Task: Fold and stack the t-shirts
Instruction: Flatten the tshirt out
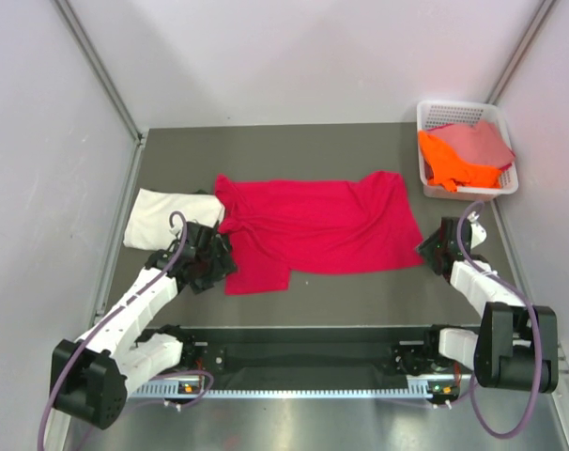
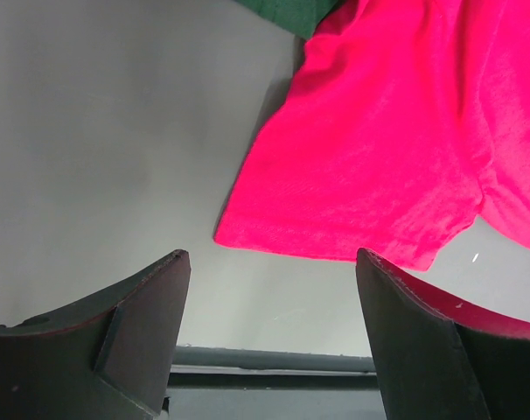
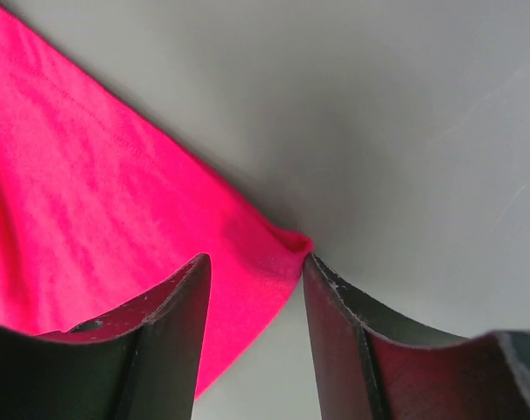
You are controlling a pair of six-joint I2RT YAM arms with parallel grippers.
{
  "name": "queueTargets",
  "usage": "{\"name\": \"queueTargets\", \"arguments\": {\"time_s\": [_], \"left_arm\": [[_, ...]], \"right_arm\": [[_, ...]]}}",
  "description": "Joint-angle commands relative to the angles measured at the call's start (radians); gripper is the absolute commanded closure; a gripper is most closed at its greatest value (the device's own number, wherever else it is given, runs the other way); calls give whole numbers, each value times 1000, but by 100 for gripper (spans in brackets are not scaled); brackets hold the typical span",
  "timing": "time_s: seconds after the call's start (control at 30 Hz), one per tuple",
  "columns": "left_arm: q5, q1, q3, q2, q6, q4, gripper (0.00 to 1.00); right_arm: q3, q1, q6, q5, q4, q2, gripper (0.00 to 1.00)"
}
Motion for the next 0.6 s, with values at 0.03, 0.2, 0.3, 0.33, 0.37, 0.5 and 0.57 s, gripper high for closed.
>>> {"name": "queueTargets", "arguments": {"time_s": [0.03,0.2,0.3,0.33,0.37,0.5,0.57], "left_arm": [[14,0,8,-21,-11,-28,19],[14,-1,18,-19,-11,-36,19],[9,0,19,-23,-10,-40,19],[9,-1,18,-23,-11,-40,19],[12,0,18,-23,-11,-43,19],[23,-1,12,-21,-13,-43,19],[34,0,8,-16,-14,-48,19]], "right_arm": [[20,-8,6,71,-26,8,52],[6,-6,6,73,-11,-9,54],[6,-6,8,56,7,19,66],[8,-6,9,53,10,35,70],[11,-6,11,45,15,43,74],[21,-6,8,31,20,71,95],[26,-6,3,37,15,60,100]]}}
